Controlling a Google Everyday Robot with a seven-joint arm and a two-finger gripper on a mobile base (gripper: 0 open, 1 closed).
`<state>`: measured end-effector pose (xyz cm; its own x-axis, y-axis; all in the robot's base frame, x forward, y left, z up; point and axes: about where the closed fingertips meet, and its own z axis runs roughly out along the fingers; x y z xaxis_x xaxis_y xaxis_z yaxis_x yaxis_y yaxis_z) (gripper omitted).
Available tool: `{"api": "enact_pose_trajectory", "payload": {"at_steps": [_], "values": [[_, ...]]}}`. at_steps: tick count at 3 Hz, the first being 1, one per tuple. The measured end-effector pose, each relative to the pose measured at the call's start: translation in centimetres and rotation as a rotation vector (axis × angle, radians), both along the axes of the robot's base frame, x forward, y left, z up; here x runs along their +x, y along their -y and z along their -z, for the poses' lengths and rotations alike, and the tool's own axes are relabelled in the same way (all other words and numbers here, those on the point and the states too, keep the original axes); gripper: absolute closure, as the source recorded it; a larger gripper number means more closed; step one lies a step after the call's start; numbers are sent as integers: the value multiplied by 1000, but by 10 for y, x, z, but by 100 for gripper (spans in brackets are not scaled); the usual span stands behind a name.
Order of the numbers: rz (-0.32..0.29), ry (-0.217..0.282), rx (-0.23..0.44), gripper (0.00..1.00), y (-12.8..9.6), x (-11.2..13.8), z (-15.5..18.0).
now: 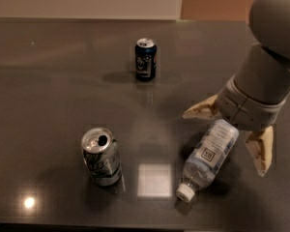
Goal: Move blue plastic bottle near pepsi can
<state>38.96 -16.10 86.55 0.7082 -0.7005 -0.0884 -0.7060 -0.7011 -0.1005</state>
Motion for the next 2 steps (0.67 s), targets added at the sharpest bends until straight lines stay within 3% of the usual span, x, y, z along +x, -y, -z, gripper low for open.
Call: {"api": "enact_pose_trajectory", "payload": {"at_steps": [1, 2], "values": [[-26, -7, -33, 0, -1, 2, 10], [-44, -19, -64, 18, 0, 5, 20]]}}
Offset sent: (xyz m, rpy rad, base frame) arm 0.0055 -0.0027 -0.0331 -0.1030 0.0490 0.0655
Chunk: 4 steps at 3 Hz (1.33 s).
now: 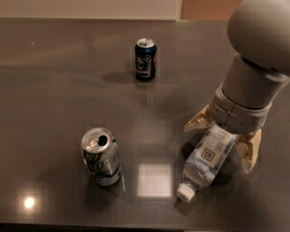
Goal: Move blue plastic bottle near pepsi can
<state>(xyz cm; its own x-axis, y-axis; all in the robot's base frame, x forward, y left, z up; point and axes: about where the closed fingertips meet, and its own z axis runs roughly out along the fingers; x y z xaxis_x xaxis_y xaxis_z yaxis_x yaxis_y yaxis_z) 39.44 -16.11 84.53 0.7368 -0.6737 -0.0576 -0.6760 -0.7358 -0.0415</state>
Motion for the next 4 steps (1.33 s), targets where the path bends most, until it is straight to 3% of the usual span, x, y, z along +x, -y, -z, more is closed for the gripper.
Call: {"api": "enact_pose_trajectory", "payload": {"at_steps": [1, 2, 3, 4], "values": [[2, -11, -16, 41, 0, 4, 5], [44, -5, -41, 64, 0, 17, 2], [143, -7, -32, 87, -7, 40, -16], [259, 25, 10, 100, -14, 79, -48]]}}
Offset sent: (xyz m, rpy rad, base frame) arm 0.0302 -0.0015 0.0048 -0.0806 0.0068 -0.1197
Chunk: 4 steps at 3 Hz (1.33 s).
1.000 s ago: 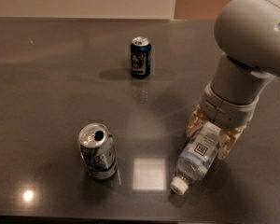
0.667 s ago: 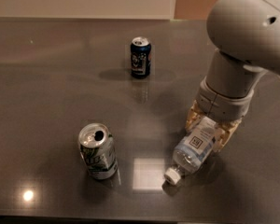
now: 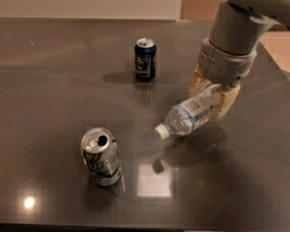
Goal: Move blue plastic bottle near pepsi can
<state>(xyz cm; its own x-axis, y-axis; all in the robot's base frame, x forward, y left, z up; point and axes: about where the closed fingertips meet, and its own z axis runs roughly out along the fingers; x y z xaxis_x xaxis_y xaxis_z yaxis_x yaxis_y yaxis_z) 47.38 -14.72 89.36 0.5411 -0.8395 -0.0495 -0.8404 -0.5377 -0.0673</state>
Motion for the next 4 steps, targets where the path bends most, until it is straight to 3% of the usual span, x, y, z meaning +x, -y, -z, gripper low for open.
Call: {"api": "enact_pose_trajectory", "payload": {"at_steps": [1, 2, 3, 4], "values": [[95, 35, 42, 100, -9, 41, -23], [173, 52, 65, 100, -19, 72, -24], [257, 55, 87, 100, -25, 102, -13], [304, 49, 103, 100, -31, 124, -1]]}}
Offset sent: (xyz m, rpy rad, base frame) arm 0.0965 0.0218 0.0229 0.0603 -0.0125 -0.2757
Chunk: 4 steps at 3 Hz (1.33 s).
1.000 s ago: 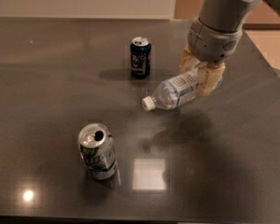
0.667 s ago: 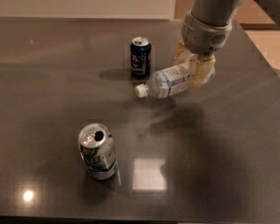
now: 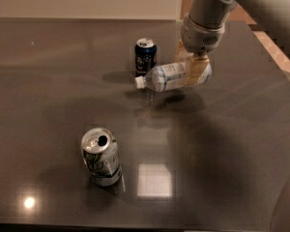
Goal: Move blue plastic bottle near pepsi can
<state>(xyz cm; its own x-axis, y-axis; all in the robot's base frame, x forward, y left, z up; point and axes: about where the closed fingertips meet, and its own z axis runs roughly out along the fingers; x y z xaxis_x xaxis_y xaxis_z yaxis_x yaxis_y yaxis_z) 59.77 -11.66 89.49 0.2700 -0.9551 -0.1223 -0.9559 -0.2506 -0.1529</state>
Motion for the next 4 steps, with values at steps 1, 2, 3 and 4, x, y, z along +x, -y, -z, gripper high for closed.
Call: {"api": "enact_pose_trajectory", "payload": {"at_steps": [1, 2, 3, 4], "values": [[20, -4, 4, 100, -4, 18, 13], [30, -8, 5, 100, -6, 27, 20], [25, -16, 5, 82, -7, 36, 32], [18, -25, 6, 59, -7, 41, 40]]}}
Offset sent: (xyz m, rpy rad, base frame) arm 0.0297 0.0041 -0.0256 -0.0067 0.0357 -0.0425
